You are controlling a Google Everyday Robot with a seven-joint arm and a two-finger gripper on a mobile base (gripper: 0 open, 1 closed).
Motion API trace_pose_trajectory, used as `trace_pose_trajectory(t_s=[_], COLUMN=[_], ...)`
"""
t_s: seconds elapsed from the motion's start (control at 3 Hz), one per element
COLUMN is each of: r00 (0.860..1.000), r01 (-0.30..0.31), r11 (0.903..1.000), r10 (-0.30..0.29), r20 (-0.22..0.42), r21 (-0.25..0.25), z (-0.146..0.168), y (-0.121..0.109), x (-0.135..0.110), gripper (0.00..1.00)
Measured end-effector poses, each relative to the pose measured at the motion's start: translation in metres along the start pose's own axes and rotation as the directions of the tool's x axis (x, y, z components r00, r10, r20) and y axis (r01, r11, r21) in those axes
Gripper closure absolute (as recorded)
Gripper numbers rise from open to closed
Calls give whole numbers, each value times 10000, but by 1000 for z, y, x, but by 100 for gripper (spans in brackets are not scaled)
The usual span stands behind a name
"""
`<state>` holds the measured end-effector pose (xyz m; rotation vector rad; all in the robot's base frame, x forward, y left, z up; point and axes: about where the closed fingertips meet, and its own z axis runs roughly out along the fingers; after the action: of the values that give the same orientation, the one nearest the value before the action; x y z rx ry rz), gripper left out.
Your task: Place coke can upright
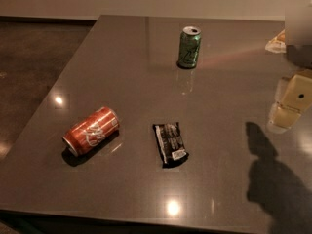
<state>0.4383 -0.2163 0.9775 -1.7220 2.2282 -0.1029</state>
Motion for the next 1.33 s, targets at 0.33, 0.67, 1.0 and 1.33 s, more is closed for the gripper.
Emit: trace_pose_trajectory(t_s=[0.33,0.67,1.0,1.33], r00=[10000,9957,9712,9240], r01=[14,776,2096,3485], r11=[10000,9968,9769,9361], r10=[-14,-765,-2032,-3345], r20=[10,525,1245,1851], r21=[20,-196,-405,-481], z=[0,5,20,34], y=[0,-6,-9,-4], x=[-1,-34,-89,-142], gripper=[0,0,0,0])
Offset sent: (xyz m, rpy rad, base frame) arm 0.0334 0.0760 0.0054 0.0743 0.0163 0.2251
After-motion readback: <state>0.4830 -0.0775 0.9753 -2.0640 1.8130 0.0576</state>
